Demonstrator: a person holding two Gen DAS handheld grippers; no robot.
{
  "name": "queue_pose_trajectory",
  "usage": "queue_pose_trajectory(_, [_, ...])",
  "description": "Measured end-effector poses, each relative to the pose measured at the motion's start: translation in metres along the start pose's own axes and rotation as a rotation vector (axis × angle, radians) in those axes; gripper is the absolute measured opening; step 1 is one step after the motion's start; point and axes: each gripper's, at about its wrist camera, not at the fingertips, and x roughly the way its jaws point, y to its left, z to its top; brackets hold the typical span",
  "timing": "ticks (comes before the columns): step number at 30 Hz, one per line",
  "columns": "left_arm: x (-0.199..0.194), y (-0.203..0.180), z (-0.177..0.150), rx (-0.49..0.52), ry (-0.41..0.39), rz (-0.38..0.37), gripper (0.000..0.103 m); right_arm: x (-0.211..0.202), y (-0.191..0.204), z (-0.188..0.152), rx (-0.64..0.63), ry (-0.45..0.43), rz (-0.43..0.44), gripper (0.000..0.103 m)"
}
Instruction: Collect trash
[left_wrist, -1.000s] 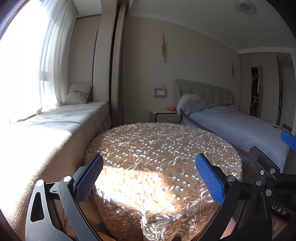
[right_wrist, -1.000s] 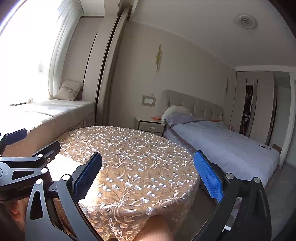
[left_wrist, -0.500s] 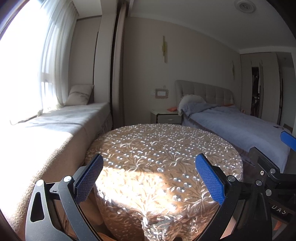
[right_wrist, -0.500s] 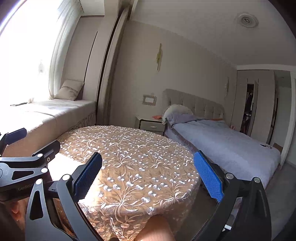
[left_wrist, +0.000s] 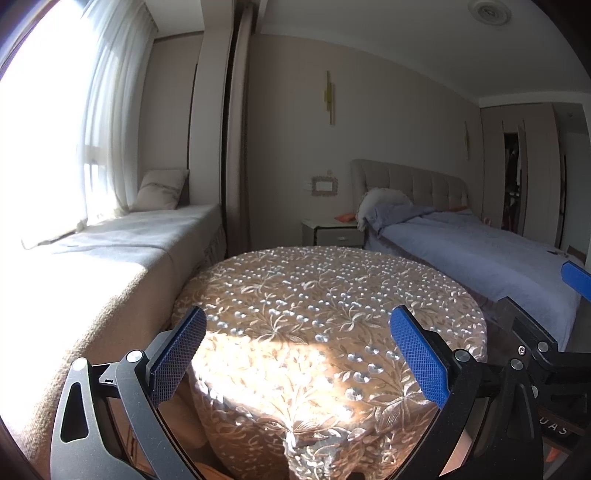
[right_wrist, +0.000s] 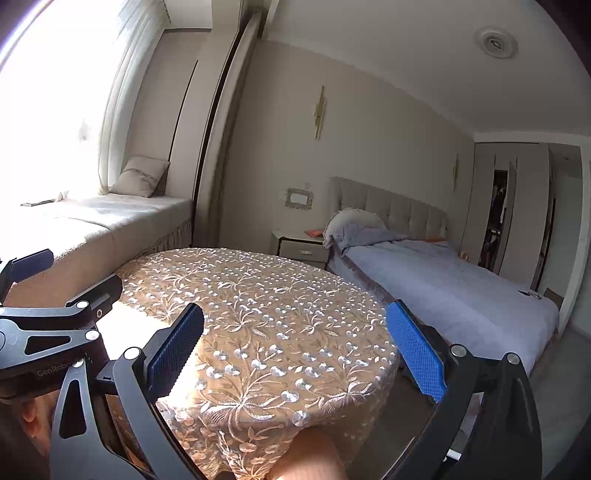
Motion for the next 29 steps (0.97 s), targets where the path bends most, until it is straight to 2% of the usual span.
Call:
queue_pose_trajectory(10, [-0.0005, 0.0018, 0.0001, -0.021, 0.0, -0.002, 0.098, 0.0016, -0.0065, 0.0002, 0.032, 0.02, 0.028, 0.098])
queue_pose_trajectory(23, [-0.0031, -0.0016, 0.0003, 0.01, -0.018, 0.021, 0.098, 0.0009, -0.0076, -0.0012, 0.026, 0.024, 0.033, 0.098])
queue_pose_trajectory(29, [0.0003, 0.0002, 0.0011, -0.002, 0.002, -0.013, 0.098, 0.0011, -0.0098, -0.0018, 0.035, 0.024, 0.039, 0.098])
